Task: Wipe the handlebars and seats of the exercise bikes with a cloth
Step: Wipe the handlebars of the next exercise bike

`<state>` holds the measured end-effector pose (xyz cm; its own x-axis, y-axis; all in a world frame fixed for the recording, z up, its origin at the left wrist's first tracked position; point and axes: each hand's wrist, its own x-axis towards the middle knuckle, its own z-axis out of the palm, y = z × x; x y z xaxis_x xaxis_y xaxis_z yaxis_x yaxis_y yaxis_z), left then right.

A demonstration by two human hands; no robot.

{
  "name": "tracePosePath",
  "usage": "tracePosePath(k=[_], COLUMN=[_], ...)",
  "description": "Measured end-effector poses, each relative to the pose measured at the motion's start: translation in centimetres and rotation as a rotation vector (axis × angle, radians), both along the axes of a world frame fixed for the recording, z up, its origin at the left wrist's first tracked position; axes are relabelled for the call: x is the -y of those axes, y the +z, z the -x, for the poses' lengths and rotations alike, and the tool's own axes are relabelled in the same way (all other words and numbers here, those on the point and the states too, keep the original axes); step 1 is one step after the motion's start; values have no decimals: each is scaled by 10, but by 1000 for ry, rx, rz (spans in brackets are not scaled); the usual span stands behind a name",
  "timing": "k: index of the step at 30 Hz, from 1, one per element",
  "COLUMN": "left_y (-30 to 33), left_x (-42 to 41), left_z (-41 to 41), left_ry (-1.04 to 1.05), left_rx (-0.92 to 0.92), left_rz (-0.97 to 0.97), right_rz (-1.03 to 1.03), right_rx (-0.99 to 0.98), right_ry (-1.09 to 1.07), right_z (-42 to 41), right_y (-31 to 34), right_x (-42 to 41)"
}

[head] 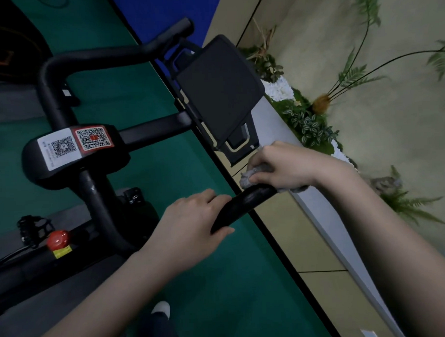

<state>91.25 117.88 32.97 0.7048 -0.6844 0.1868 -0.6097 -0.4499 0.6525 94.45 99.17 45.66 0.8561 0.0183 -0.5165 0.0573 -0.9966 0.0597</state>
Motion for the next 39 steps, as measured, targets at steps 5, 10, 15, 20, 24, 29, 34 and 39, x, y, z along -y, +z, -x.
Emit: tracePosePath(k=[5,10,15,20,24,29,34,39], left_y=[1,7,14,12,10,10,11,11], left_x=[0,13,41,48,47,46,46,46], left_z=[-2,-5,-12,-11,-9,-8,-8,-7], left_ry=[1,39,25,35,41,32,25,25], left_rx=[7,35,10,-19,-11,-15,-7,-14], left_rz=[-19,-25,-35,-25,-6,4,5,12], right_rz=[-76,-187,-354,-486,-560,-709,-1130,-1146], right_rx=[7,187,716,1196,1456,1575,1285,1286], right_ry=[-178,-217,-186,-386,-578,-779,-873,-834], right_z=[-4,13,53,72,65,63,56,77], right_y=[14,9,-22,-64,-80,-89,-69,-89], right_x=[17,29,30,19,4,-8,19,23])
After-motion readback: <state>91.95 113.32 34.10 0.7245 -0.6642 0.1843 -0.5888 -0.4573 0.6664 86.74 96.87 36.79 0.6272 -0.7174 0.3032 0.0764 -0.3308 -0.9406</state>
